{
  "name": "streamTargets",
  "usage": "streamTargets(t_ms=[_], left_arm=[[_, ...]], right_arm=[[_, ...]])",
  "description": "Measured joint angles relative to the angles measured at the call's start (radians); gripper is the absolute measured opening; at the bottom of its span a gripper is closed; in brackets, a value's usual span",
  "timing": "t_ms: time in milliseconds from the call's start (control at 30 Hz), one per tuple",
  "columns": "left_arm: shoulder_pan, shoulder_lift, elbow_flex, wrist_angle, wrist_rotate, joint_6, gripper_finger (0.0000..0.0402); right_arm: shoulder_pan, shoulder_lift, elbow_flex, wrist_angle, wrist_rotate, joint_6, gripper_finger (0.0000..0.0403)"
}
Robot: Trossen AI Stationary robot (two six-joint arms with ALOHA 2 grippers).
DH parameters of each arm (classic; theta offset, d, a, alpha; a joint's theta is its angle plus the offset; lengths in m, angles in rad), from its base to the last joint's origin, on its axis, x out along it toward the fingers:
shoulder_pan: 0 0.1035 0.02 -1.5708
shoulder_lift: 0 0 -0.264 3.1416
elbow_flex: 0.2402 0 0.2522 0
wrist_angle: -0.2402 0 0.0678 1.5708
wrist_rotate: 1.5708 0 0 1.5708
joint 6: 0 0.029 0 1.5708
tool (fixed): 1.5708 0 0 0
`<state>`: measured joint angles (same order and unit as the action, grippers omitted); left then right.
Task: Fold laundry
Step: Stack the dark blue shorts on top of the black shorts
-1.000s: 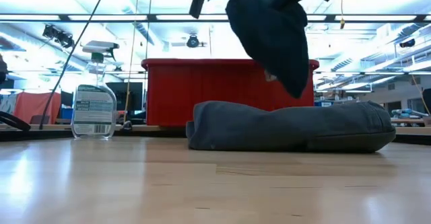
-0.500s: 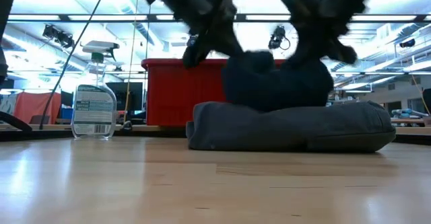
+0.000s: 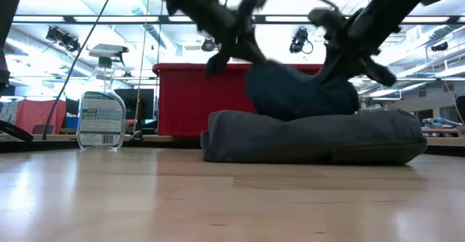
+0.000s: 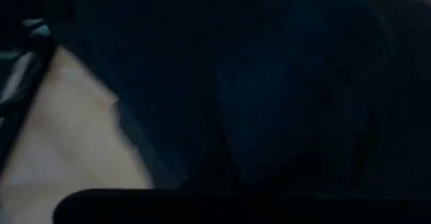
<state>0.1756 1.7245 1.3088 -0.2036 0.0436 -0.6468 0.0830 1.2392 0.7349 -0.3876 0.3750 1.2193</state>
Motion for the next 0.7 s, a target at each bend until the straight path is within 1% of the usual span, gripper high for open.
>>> streamTargets(t_ms=[100,200,267,333,433,533,633,700], left_arm=[[0.046,0.054,-0.006,-0.009,0.005,0.019,0.0009],[0.060,0.128,-0.006,0.008,0.097,0.012,0.0010],[0.060,0.165,-0.007,0.030,0.164,-0.018,0.0019],[0.058,0.182,-0.007,0.065,0.188,-0.043,0.0037],[0.051,0.184,-0.007,0.081,0.178,-0.046,0.0071],[0.060,0.158,-0.007,0.063,0.151,-0.045,0.0107],[0.087,0.111,-0.006,0.053,0.122,-0.033,0.0138],[0.105,0.083,-0.006,0.030,0.095,-0.006,0.0154]], right_arm=[[-0.090,0.013,0.000,-0.039,-0.014,-0.074,0.0050],[-0.152,0.042,0.000,-0.093,-0.102,-0.090,0.0076],[-0.166,0.052,0.000,-0.105,-0.157,-0.097,0.0094],[-0.162,0.051,0.000,-0.117,-0.167,-0.098,0.0112],[-0.151,0.017,0.000,-0.118,-0.162,-0.098,0.0135],[-0.150,-0.027,0.000,-0.118,-0.143,-0.104,0.0151],[-0.150,-0.074,0.000,-0.129,-0.122,-0.144,0.0159],[-0.152,-0.098,0.000,-0.145,-0.087,-0.181,0.0160]])
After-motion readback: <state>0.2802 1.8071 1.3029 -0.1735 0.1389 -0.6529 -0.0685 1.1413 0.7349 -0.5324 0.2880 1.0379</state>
